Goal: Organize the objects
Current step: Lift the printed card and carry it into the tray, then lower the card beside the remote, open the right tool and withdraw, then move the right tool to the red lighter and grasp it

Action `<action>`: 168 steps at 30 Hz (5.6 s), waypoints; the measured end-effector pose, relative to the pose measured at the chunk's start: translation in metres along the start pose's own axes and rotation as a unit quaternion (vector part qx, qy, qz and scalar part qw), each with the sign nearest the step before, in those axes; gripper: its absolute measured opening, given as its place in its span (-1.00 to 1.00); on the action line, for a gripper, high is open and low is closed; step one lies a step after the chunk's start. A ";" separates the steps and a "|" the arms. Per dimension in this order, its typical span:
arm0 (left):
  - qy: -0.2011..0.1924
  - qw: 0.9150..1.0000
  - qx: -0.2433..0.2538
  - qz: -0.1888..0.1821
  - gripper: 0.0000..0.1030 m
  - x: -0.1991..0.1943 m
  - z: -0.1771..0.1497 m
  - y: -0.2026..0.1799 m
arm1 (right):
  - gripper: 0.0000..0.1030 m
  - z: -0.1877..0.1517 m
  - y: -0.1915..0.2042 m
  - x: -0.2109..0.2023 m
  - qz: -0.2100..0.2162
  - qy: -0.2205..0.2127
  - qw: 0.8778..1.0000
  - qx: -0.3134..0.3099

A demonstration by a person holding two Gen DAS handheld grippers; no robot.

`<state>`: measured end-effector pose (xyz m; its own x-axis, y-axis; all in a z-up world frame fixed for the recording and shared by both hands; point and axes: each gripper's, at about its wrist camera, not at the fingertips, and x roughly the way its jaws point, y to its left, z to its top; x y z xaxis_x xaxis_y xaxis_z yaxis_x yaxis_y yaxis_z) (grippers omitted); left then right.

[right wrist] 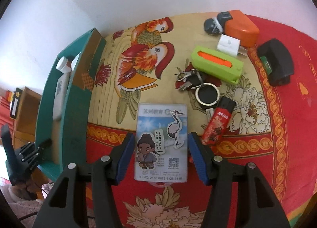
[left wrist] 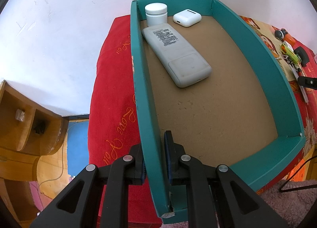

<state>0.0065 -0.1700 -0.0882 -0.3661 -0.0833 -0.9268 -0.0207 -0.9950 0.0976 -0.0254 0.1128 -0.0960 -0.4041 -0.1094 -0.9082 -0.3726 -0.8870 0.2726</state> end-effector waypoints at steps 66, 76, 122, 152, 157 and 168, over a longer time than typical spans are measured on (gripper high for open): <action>-0.011 1.000 -0.001 -0.001 -0.72 0.008 0.011 0.001 | 0.10 0.072 0.240 0.110 -0.089 0.024 0.971 -0.219; -0.012 1.000 -0.002 0.000 -0.72 0.008 0.012 0.000 | 0.17 0.065 0.231 0.101 -0.089 0.020 0.971 -0.219; -0.006 1.000 -0.005 0.001 -0.72 0.013 0.011 -0.002 | 0.21 0.007 0.108 -0.018 -0.136 -0.029 0.985 -0.098; -0.003 1.000 -0.003 0.005 -0.72 0.014 0.014 -0.004 | 0.21 -0.019 -0.020 -0.027 -0.112 -0.014 0.990 0.085; -0.004 1.000 -0.001 0.005 -0.72 0.013 0.012 -0.003 | 0.21 -0.012 -0.021 -0.016 -0.106 -0.016 0.989 0.101; -0.004 1.000 0.000 0.004 -0.72 0.015 0.016 0.001 | -0.17 -0.008 -0.018 -0.001 -0.123 -0.001 0.989 0.085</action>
<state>-0.0138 -0.1710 -0.0966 -0.3730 -0.0901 -0.9235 -0.0176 -0.9944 0.1041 -0.0118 0.1247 -0.1029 -0.2863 0.1010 -0.9528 -0.5953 -0.7979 0.0943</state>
